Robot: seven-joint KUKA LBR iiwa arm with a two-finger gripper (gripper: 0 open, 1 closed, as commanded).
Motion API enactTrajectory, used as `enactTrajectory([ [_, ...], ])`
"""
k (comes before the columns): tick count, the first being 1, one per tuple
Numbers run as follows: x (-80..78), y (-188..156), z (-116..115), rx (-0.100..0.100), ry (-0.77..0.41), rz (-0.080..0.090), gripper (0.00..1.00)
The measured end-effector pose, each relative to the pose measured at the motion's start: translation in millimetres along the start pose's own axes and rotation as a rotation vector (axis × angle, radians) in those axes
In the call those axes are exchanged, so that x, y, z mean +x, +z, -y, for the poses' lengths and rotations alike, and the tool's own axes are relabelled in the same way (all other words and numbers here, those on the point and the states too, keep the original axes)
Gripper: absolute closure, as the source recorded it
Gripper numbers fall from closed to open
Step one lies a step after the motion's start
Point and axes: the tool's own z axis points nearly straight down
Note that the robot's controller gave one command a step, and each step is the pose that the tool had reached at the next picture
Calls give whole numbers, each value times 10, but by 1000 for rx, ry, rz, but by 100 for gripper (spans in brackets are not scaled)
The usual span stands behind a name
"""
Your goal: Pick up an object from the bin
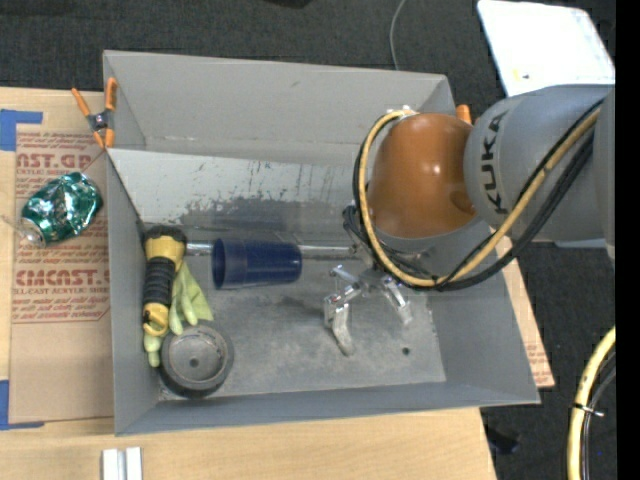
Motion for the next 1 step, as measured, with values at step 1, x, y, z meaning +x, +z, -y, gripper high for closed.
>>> enactTrajectory([
  [1,-229,-253,264,2,-15,5,100],
])
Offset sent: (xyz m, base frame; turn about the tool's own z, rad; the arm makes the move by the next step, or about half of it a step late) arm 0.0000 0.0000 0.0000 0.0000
